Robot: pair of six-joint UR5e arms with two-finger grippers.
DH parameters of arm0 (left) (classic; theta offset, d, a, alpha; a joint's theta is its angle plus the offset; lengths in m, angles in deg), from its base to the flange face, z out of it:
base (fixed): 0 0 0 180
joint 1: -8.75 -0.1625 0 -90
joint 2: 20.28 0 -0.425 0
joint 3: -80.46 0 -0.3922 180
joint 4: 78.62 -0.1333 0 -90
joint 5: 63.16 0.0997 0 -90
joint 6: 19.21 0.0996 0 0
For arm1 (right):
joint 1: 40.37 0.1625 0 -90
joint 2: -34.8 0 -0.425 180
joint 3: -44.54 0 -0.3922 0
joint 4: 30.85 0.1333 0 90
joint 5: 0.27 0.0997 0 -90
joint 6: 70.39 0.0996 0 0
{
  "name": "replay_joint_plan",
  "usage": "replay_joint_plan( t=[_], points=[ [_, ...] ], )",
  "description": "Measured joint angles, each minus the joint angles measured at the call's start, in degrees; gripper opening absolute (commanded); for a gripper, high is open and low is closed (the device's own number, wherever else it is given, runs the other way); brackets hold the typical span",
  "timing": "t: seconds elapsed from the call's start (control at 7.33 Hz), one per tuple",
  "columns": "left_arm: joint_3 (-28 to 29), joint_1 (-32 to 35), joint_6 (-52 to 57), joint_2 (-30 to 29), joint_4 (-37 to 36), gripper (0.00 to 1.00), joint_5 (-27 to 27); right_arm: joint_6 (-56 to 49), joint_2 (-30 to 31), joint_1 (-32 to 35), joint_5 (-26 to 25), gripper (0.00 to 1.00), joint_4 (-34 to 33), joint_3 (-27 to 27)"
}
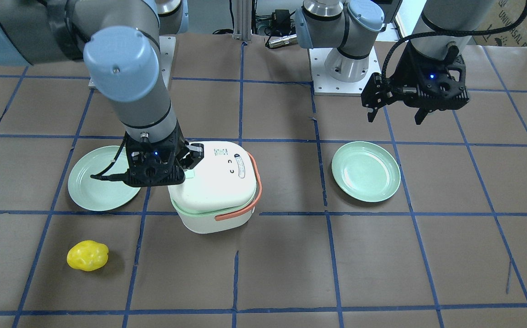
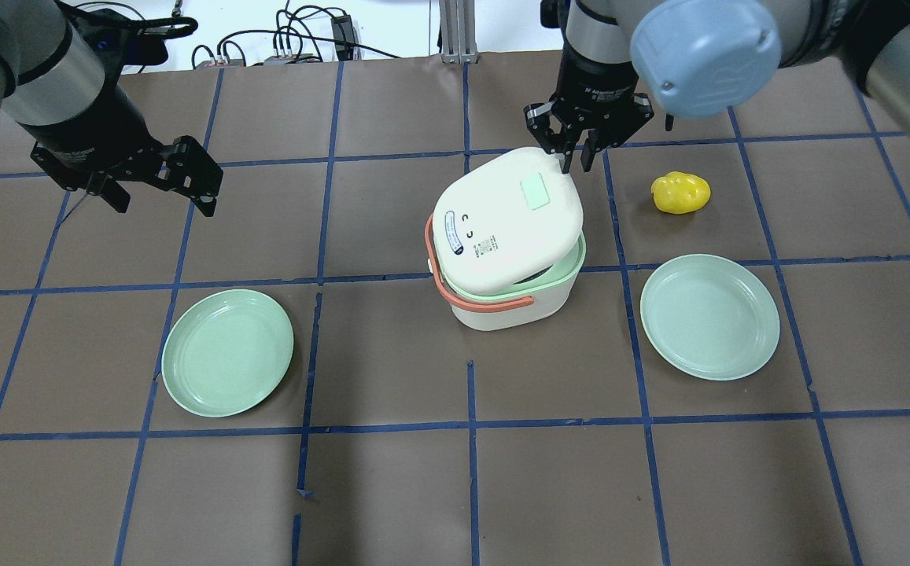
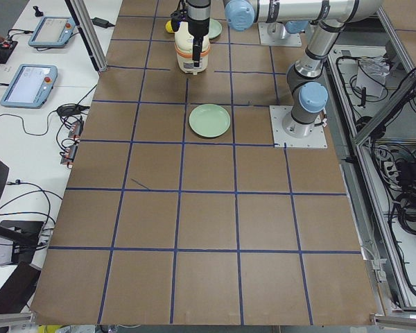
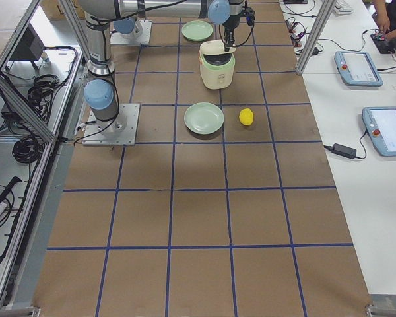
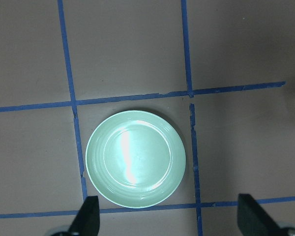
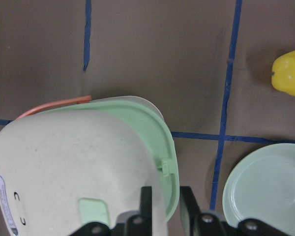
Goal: Press rice cooker button
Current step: 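Lift the right gripper away as the rice cooker lid pops open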
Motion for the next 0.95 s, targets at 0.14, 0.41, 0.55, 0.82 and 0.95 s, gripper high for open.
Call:
replay_joint_plan(
  t=[0.14,0.41,0.55,0.82,0.95],
  points=[
    [0.0,0.0,0.0,0.0,0.0,1.00,0.0,-1.4,1.5,-3.0,0.3,1.00,2.6,-1.5],
    [0.0,0.0,0.0,0.0,0.0,1.00,0.0,-3.8,3.8,-7.8,0.3,1.00,5.9,-2.2],
    [0.0,0.0,0.0,0.0,0.0,1.00,0.0,-4.3,4.5,-8.4,0.0,1.00,6.3,-1.9],
    [0.0,0.0,0.0,0.0,0.0,1.00,0.0,-4.3,5.7,-8.6,-0.3,1.00,6.5,-0.1],
    [0.0,0.0,0.0,0.0,0.0,1.00,0.0,-4.0,6.1,-8.6,-0.3,1.00,6.4,0.8]
  ],
)
